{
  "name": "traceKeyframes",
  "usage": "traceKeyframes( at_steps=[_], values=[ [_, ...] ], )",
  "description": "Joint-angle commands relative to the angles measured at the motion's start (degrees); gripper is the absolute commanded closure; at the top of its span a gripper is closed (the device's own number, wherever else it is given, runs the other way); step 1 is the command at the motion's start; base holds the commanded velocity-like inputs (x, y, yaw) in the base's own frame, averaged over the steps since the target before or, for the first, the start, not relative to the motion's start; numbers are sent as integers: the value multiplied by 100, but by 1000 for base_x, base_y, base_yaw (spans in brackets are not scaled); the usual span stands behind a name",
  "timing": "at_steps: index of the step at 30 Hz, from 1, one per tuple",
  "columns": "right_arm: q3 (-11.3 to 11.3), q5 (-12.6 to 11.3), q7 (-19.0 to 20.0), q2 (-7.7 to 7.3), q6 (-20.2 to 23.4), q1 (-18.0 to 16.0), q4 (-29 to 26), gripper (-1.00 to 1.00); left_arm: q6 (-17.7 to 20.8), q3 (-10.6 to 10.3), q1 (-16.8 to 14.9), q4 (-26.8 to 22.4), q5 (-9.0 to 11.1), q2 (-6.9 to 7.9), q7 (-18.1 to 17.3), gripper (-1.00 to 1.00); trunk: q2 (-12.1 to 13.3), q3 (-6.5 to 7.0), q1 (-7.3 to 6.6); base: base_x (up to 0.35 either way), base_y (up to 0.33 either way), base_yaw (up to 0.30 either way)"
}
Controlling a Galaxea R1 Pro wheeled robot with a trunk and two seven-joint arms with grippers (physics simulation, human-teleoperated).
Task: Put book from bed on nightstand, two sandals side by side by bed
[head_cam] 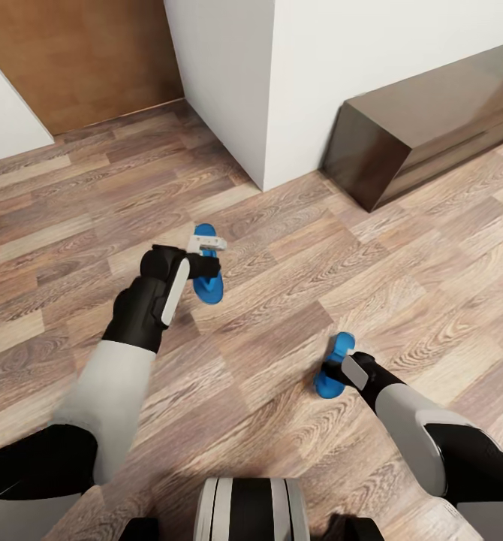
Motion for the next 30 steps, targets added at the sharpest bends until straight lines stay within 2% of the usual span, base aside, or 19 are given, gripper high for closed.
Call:
traceKeyframes(
  at_steps=[1, 5, 9, 10, 12, 14, 16, 19, 20, 21, 27, 30],
  values=[
    [-36, -47, -36, -53, 100, 1, -13, 100, 21, -16, 178, -200, -25, -16, 2, 100, 0, 20, -3, 0, 0, 0],
    [-42, -63, -37, -306, 555, 1, -164, 100, -19, -37, 924, -700, -31, -25, 4, 100, 6, 108, -14, 0, 0, 0],
    [-67, -71, -42, -453, 1105, -3, -460, 100, -45, -40, 1477, -826, -39, -19, 9, 100, 11, 197, -24, 0, 0, 0],
    [-143, -74, -56, -622, 1460, -1, -673, 100, -105, -40, 1895, -847, -40, -8, 13, 100, 13, 219, -26, 0, 0, 0],
    [-250, -73, -65, -759, 1617, 0, -836, 100, -238, -41, 2215, -853, -41, -1, 15, 100, 15, 264, -32, 0, 0, 0],
    [-533, -68, -76, -968, 1745, 1, -1053, 100, -563, -35, 2725, -859, -41, 9, 18, 100, 18, 308, -37, 0, 0, 0],
    [-641, -50, -80, -1032, 1784, 1, -1131, 100, -716, -35, 2966, -850, -41, 13, 19, 100, 21, 352, -42, 0, 0, 0],
    [-714, -32, -88, -1075, 1803, 1, -1252, 100, -834, -24, 3228, -841, -43, 26, 20, 100, 25, 419, -50, 0, 0, 0],
    [-736, -24, -150, -1063, 1781, 54, -1506, 100, -885, -19, 3463, -873, -46, 39, 18, 100, 26, 441, -52, 0, 0, 0],
    [-740, -23, -208, -1050, 1772, 120, -1628, 100, -895, -22, 3531, -900, -44, 41, 14, 100, 27, 463, -55, 0, 0, 0],
    [-741, -13, -524, -1030, 1772, 549, -2074, 100, -886, -48, 3769, -1325, -42, 44, -39, 100, 35, 596, -70, 0, 0, 0],
    [-738, -8, -694, -937, 1811, 885, -2475, 100, -845, -66, 3839, -1423, -48, 42, -42, 100, 39, 662, -78, 0, 0, 0]
  ],
)
